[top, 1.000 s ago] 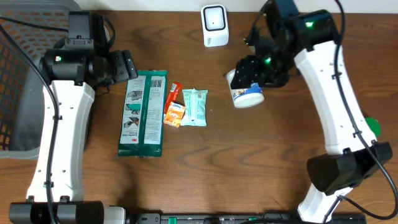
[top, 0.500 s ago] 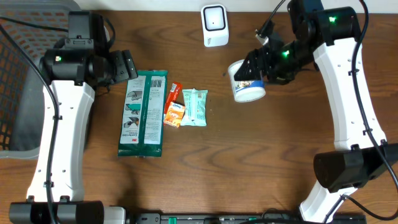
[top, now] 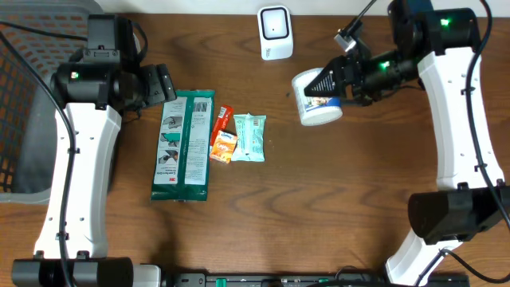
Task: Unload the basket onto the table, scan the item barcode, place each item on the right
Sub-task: 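Carry the tub toward the white scanner with the right gripper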
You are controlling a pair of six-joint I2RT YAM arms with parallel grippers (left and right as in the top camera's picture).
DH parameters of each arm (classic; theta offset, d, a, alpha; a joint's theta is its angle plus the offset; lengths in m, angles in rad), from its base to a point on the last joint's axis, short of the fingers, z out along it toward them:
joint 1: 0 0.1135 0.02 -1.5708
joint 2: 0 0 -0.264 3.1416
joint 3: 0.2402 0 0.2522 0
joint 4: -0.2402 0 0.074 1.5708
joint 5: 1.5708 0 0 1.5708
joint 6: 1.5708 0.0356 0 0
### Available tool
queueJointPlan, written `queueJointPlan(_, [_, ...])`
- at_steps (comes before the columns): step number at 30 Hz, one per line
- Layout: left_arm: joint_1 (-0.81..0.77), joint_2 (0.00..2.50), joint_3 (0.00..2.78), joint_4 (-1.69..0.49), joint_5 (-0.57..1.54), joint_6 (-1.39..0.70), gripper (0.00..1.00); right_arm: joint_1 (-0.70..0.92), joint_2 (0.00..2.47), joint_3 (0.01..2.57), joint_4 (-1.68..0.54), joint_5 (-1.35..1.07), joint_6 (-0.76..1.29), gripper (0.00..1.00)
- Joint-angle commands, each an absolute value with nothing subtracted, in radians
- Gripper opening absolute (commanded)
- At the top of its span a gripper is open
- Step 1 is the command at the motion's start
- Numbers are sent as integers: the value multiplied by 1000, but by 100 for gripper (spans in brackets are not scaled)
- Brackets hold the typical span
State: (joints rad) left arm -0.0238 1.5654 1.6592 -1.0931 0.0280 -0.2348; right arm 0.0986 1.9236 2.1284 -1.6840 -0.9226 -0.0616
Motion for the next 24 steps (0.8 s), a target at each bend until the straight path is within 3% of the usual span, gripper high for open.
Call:
queueJointPlan(1, [-21, 1573, 1657, -1095, 35, -229, 88, 69, 1906, 2146, -1696, -1056, -134, 41])
queueJointPlan(17, [-21, 1573, 1657, -1095, 35, -229, 88, -8, 1906, 2146, -1698, -1160, -182, 37])
queueJointPlan(21, [-21, 1573, 1657, -1095, 35, -229, 88, -5, 1906, 2146, -1674, -1103, -173, 35])
queueJointPlan(24, [-21, 1573, 1657, -1095, 35, -229, 88, 13, 1906, 2146, -1585, -990, -38, 35])
